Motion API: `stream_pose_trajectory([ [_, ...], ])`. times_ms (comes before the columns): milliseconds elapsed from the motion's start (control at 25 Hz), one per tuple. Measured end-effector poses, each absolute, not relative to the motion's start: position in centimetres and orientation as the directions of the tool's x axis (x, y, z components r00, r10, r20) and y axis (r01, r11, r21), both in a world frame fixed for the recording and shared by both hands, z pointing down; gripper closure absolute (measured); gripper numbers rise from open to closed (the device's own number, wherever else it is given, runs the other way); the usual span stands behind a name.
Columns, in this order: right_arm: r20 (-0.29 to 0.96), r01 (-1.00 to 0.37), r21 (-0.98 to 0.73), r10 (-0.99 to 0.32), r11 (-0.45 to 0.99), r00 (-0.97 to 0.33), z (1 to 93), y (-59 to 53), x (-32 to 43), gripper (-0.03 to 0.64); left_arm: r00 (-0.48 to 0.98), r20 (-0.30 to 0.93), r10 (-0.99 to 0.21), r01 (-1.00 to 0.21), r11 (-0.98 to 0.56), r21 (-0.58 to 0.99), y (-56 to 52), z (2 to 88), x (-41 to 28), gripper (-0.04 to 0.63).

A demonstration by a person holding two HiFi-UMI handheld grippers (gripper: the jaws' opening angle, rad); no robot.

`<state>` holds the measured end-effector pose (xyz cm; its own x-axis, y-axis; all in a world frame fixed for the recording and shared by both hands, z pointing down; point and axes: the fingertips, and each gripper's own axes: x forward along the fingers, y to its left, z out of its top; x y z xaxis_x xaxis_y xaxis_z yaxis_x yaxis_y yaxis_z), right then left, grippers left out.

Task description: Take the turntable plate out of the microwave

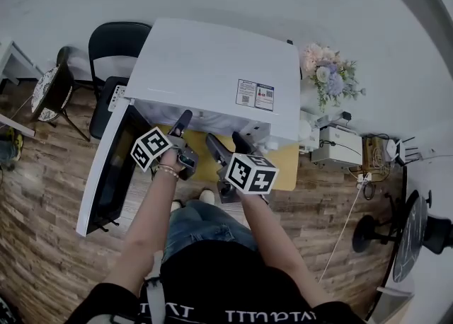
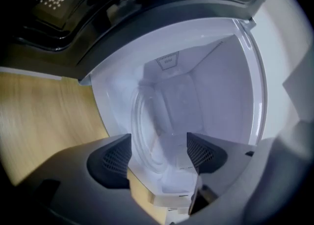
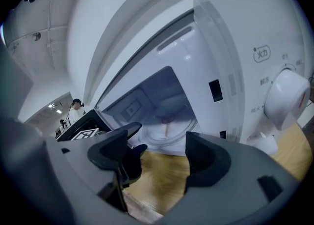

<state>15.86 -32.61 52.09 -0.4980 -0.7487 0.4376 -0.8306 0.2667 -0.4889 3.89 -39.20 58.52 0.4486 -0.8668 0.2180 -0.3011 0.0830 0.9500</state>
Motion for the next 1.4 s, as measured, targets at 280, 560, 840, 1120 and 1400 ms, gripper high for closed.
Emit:
stream_pose_trajectory([
  [280, 0.431, -0.83, -0.496, -0.757, 0.255, -0.491, 52.2, -32.4, 15.9, 0.233, 0.441, 0.176, -0.88, -0.202, 0.093, 0.975, -40.2, 58.3, 3.4, 0.249],
  [560, 0.441, -0.832, -0.499, -0.756, 0.241, -0.484, 52.7, -32.5, 16.0, 0.232, 0.416, 0.25, -0.874, -0.188, 0.186, 0.964, -40.0, 60.3, 2.8, 0.417],
  [840, 0.444, -0.824, -0.513, -0.748, 0.239, -0.494, 53.5, -32.9, 15.3, 0.233, 0.403, 0.323, -0.856, -0.248, 0.238, 0.939, -39.6, 61.8, 2.5, 0.565],
  [1120, 0.432, -0.783, -0.601, -0.761, 0.158, -0.484, 54.8, -33.1, 15.7, 0.233, 0.421, 0.346, -0.839, -0.219, 0.276, 0.936, -39.3, 62.2, 2.5, 0.568],
  [1400, 0.402, -0.734, -0.671, -0.779, 0.106, -0.48, 55.0, -33.6, 16.2, 0.233, 0.458, 0.309, -0.834, -0.171, 0.258, 0.951, -38.9, 60.5, 2.6, 0.571],
])
